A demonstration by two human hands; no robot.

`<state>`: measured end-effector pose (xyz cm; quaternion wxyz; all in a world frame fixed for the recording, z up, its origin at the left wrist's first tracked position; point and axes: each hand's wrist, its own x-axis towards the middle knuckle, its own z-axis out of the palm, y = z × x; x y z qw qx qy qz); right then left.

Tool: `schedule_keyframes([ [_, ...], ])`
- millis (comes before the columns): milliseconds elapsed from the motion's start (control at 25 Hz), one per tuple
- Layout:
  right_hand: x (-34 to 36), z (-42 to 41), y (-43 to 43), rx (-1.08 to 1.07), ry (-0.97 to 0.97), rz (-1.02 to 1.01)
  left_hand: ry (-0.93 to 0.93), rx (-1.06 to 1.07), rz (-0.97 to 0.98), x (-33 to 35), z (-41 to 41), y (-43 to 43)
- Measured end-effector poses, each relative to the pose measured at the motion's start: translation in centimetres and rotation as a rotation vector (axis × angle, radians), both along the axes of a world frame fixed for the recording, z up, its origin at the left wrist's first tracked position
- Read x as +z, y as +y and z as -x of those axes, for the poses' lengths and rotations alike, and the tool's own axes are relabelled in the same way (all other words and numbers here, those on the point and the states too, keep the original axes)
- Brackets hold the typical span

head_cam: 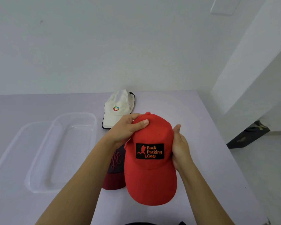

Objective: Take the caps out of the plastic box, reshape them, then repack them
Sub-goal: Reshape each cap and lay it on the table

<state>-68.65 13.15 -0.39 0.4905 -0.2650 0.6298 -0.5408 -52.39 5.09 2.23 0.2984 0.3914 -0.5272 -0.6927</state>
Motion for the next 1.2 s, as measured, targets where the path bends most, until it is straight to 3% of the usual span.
schedule_keyframes([
  [200,0.5,0.4,0.0,-0.086,0.156,0.031,-0.049,-0.035,-0.063,0.0,0.5,0.5],
  [480,-2.5,1.6,0.4,-0.136,0.172,0.011,-0.139,-0.197,-0.121,-1.1,0.7,0.8],
  [600,-6.0,2.2,0.2,-0.05,0.263,-0.029,-0.226,-0.205,-0.15,-3.6,1.7,0.3],
  [800,-10.1,4.6,-0.1,0.054,0.428,-0.266,-0.444,-0.154,-0.165,-8.2,3.1,-0.4],
  [1000,-12.0,7.3,-1.2,0.355,0.6,-0.123,-0.497,-0.057,-0.183,-9.8,4.3,-1.9],
  [1200,-12.9,8.0,-2.3,0.359,0.592,-0.226,-0.571,-0.08,-0.178,-10.5,5.7,-2.8],
])
